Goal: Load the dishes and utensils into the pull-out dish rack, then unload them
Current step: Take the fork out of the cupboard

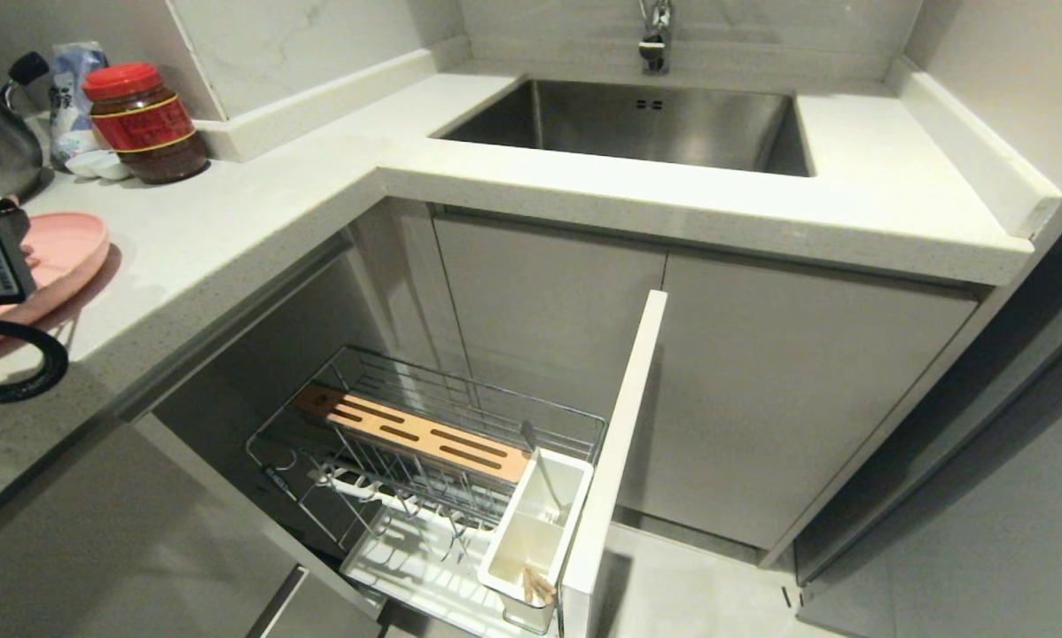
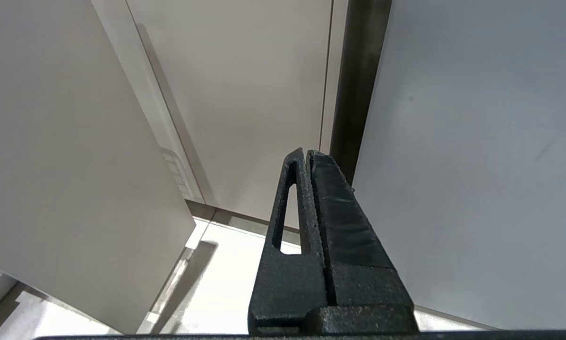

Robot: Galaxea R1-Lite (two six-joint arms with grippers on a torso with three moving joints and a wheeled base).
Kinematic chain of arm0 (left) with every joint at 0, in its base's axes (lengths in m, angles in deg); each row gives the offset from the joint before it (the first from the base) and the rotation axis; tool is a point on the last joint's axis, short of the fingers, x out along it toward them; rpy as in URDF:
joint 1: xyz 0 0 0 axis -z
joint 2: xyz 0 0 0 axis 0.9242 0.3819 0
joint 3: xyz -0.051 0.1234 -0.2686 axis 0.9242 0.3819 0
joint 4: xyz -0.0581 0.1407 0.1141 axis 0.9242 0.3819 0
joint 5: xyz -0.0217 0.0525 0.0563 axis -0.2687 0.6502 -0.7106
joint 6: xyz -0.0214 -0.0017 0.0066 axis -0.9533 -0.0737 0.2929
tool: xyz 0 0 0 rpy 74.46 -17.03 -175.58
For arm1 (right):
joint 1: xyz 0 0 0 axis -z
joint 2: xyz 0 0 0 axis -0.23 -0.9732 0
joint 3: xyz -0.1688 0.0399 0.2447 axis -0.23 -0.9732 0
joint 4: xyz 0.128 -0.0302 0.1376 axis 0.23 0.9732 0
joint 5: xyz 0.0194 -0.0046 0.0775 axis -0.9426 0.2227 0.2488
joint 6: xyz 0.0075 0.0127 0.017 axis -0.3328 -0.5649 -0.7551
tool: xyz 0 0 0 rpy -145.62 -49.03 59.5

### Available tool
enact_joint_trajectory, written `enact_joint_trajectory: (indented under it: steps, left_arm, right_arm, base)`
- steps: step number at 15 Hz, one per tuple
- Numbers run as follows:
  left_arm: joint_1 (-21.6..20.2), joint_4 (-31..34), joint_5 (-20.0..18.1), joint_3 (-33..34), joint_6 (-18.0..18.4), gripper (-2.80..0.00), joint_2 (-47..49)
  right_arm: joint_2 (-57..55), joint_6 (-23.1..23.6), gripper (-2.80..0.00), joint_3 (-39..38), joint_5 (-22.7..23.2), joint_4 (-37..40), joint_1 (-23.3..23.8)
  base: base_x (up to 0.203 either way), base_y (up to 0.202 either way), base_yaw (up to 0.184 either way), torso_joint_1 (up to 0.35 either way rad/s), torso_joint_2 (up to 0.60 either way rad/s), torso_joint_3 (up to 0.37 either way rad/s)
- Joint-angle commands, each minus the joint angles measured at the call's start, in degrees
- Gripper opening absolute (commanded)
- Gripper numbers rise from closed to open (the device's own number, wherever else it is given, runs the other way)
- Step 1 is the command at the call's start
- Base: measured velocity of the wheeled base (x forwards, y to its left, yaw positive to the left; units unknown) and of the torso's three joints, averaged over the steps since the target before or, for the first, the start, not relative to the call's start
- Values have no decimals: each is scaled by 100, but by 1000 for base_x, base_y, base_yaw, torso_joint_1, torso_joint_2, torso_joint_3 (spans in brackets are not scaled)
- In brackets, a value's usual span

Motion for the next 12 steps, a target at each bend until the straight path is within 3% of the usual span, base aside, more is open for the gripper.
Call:
enact_joint_trajectory:
  steps: [1, 8, 12]
  left_arm:
    - [-4, -32, 24, -11, 12, 0, 28]
    - [6, -32, -8, -55, 30, 0, -15]
    - [13, -19, -387, -21, -135, 0, -105]
  right_arm:
    - [2, 0, -280, -149, 0, -6, -2]
    - [-5, 0, -280, -149, 0, -6, -2]
    - [-5, 0, -280, -149, 0, -6, -2]
  base:
    - [0, 0, 0, 0, 0, 0]
    - [0, 0, 0, 0, 0, 0]
    - [0, 0, 0, 0, 0, 0]
